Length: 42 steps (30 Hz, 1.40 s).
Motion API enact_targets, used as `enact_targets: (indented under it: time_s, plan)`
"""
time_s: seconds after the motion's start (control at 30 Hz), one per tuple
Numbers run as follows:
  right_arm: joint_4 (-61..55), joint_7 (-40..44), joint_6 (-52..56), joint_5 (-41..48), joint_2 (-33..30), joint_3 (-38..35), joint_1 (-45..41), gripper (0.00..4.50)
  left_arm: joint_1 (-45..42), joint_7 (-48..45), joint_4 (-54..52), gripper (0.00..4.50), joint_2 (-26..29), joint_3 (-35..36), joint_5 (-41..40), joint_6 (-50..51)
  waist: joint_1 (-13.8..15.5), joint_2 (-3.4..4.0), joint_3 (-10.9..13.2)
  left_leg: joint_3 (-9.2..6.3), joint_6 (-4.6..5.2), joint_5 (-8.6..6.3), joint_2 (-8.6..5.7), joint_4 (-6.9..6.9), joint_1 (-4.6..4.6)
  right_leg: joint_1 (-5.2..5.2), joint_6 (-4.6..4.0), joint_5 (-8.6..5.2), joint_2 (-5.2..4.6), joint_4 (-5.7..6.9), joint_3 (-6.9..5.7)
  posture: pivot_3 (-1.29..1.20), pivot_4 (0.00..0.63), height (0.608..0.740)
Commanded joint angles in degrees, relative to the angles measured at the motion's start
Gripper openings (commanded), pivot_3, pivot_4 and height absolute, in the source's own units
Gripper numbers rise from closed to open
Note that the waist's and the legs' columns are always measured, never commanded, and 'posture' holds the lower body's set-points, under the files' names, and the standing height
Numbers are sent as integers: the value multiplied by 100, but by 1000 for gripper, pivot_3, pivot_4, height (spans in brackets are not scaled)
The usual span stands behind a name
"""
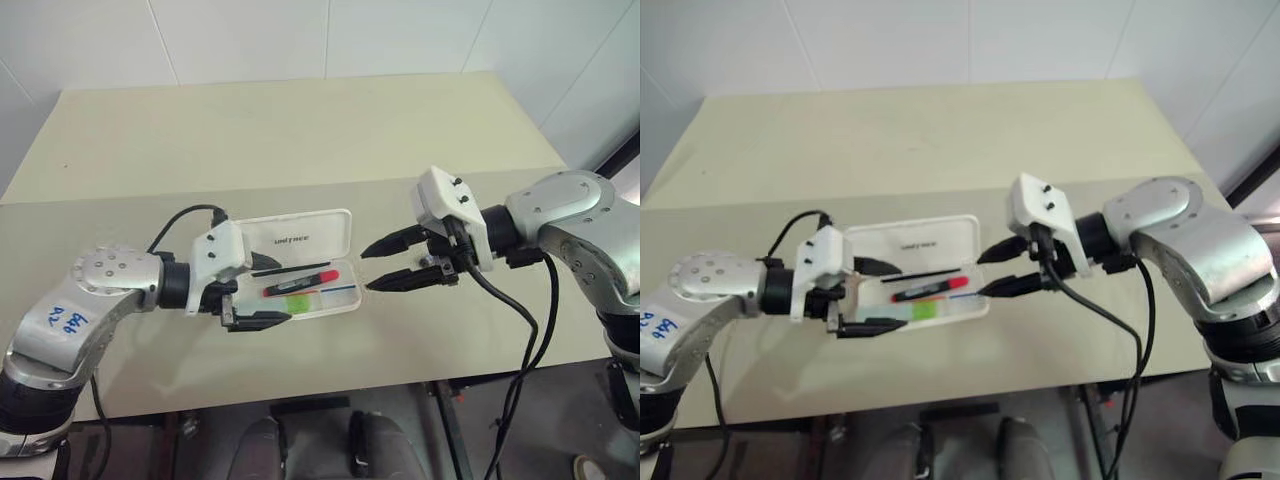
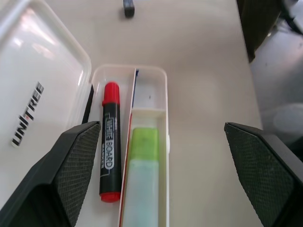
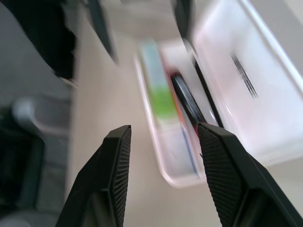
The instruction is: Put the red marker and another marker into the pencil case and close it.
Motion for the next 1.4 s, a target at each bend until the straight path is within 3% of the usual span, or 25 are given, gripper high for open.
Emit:
enact_targets:
  time_s: [0.03, 0.2, 0.37, 0.57, 1.07, 1.27, 1.3, 1.4]
  plan:
    - [942, 271, -1008, -899, -135, 282, -118, 2343, -348, 82, -133, 4470, 199, 723, -632, 386, 7, 0, 0, -1, 0, 0, 0, 0, 0, 0, 0, 0, 0, -7, 0, 0, 150, 740]
    - [3010, 456, -2720, -2265, 96, 854, -625, 2343, -646, 221, 6, 4470, 589, 1309, -1032, 731, -15, 0, 0, 5, -2, 1, 0, -7, 1, -1, 3, 1, 2, -3, 4, 0, 150, 740]
    - [4288, 847, -3698, -2962, 290, 1064, -1003, 2343, -441, 305, -132, 4470, 747, 1533, -1237, 813, -70, 1, 1, 9, -6, 4, 1, -11, 2, -3, 5, 0, 4, 6, 7, 0, 150, 740]
    - [5051, 1146, -4321, -3391, 487, 1026, -1177, 2343, -235, 452, -230, 4470, 850, 1667, -1412, 838, -131, 1, 1, 8, -8, 4, 2, -8, 2, -2, 5, 0, 4, 9, 8, 0, 150, 740]
    - [6302, 979, -5276, -4246, 1142, 1048, -1469, 2343, 363, 414, -142, 4470, 1224, 1933, -1353, 565, -180, -3, -2, 13, -18, 5, 8, -5, 21, 4, 4, 0, 12, 11, 21, 0, 150, 740]
    - [6119, 1237, -5094, -4141, 1096, 898, -1417, 478, 1051, 89, 8, 4500, 1490, 2340, -1106, 378, -231, -6, -3, 16, -27, 4, 26, 1, 23, 4, 2, 2, 37, 12, 38, 0, 150, 740]
    - [6079, 1252, -5035, -4120, 1087, 866, -1401, 296, 1191, 54, 66, 4500, 1522, 2419, -1016, 319, -233, -6, -3, 16, -28, 4, 27, 0, 24, 4, 2, 1, 39, 15, 39, 0, 150, 740]
    - [5924, 1296, -4898, -4058, 1080, 786, -1350, 295, 1432, 8, 168, 4500, 1553, 2545, -851, 154, -233, -6, -3, 16, -35, 1, 36, -3, 23, 3, 0, 1, 50, 15, 40, 0, 150, 740]
